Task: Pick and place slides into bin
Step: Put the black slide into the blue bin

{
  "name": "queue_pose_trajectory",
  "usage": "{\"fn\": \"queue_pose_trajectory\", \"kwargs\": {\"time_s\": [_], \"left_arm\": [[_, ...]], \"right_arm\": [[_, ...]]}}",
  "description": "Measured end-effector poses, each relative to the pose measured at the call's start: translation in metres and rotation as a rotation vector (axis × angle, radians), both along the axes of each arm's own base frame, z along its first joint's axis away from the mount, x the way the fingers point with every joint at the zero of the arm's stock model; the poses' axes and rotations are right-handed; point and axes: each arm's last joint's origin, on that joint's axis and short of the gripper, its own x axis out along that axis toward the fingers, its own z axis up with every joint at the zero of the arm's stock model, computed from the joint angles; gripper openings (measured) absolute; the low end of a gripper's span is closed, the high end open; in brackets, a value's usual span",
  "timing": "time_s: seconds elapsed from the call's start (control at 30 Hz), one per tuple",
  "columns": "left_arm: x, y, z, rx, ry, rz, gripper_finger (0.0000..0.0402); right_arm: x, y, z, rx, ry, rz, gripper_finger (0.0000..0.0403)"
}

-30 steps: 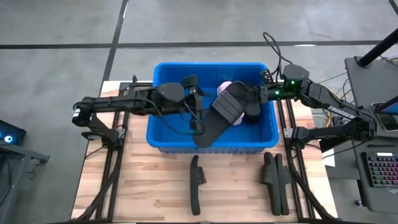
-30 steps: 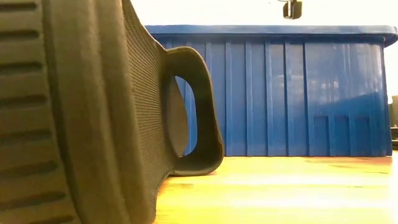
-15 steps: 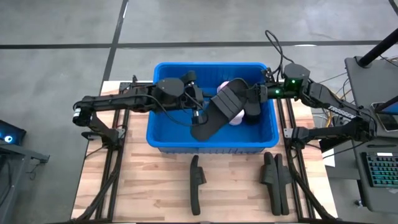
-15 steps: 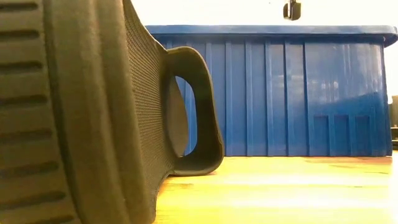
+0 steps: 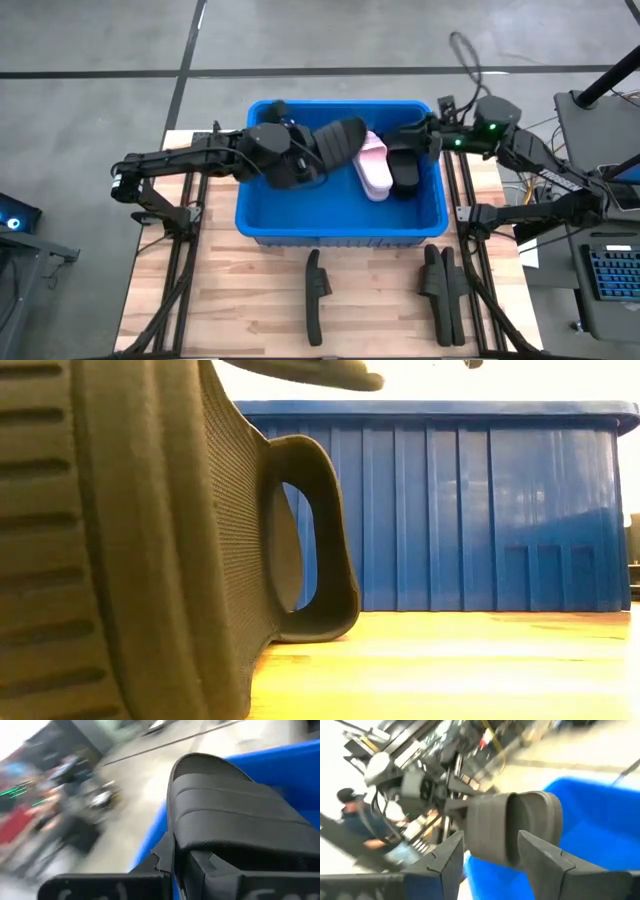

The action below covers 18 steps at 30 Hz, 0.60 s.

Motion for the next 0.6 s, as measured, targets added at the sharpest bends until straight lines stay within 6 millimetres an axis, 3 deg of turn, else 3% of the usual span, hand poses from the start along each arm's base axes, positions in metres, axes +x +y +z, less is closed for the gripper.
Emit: {"fn": "queue_pose_trajectory", "kwargs": {"time_s": [0.2,0.47,0.6], "left_arm": [[0.005,0.008,-0.003,0.020,-0.096,0.277,0.0000],[0.016,0.015,0.011,-0.040,-0.333,0.231,0.0000],[0.016,0.022,0.021,-0.018,-0.422,0.233,0.0000]], "right_arm": [[0.008,0.009,0.019,-0.257,0.029,-0.065,0.0166],[0.040,0.022,0.014,-0.489,0.346,-0.151,0.0162],[0.056,0.035,0.017,-0.631,0.424,-0.233,0.0158]]}}
